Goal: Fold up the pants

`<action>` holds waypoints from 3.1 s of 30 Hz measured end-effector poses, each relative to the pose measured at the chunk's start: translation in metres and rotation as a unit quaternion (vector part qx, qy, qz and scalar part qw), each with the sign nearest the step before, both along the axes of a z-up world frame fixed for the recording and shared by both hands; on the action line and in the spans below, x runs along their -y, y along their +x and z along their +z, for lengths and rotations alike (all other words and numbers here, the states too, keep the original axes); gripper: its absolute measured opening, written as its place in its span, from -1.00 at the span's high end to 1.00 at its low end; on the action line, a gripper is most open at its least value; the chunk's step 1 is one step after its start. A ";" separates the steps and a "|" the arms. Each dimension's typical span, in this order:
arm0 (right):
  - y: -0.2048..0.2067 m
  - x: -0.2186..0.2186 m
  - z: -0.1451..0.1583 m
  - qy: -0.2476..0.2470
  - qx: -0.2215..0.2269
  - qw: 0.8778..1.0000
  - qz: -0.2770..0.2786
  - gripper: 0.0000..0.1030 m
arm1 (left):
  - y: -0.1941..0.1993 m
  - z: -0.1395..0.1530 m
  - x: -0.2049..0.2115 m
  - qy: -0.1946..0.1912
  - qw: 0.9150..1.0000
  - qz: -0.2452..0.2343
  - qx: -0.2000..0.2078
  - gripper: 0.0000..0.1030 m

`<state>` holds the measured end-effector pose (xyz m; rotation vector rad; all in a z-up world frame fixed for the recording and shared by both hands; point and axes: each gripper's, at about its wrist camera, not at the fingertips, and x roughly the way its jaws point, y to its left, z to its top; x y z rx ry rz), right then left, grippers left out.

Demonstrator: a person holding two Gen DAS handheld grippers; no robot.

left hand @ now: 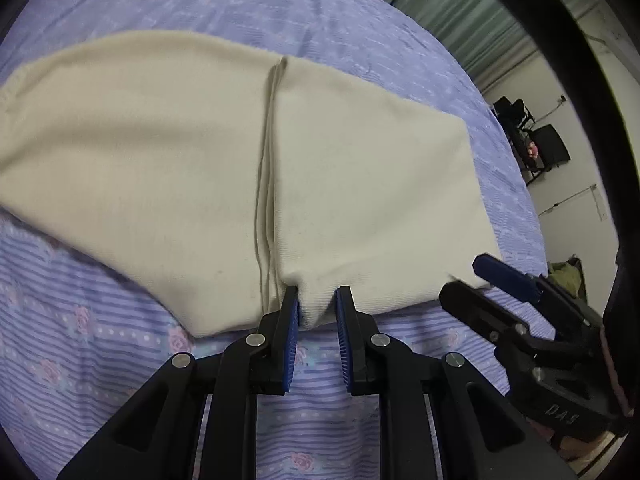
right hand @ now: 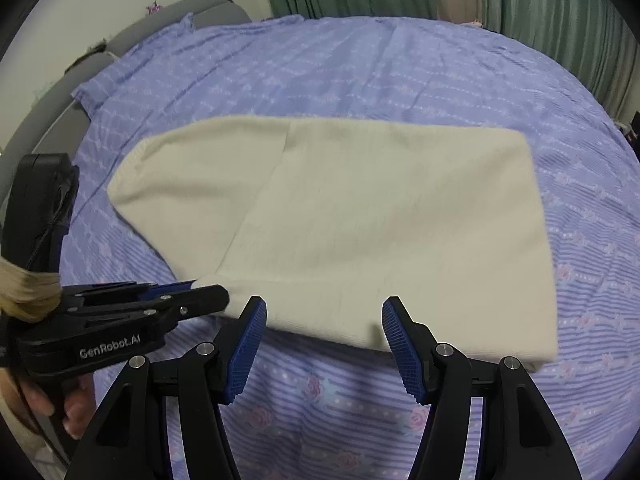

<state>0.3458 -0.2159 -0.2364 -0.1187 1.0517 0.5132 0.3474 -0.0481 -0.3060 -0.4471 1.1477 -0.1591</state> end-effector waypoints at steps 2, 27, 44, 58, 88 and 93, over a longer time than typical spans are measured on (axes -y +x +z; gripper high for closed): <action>-0.001 -0.001 0.000 -0.003 0.001 1.000 0.000 -0.20 | 0.001 0.003 -0.001 -0.001 1.000 0.002 0.003 0.46; -0.030 -0.137 0.031 -0.026 0.057 0.998 0.032 -0.26 | -0.096 0.020 -0.238 0.048 0.968 0.243 0.047 -0.38; 0.040 -0.240 -0.009 -0.020 0.038 0.999 -0.022 -0.34 | -0.024 -0.054 -0.337 -0.046 0.962 0.257 0.074 -0.52; 0.041 -0.262 -0.019 -0.019 0.040 0.999 -0.013 -0.34 | -0.005 -0.042 -0.376 -0.107 0.936 0.317 0.108 0.59; 0.019 0.082 0.140 0.014 0.156 0.976 -0.150 -0.34 | 0.072 0.207 0.040 0.227 0.935 0.032 0.272 0.73; 0.019 0.142 0.131 -0.014 0.148 0.977 -0.154 -0.34 | 0.094 0.172 0.114 0.221 0.950 -0.010 0.220 0.74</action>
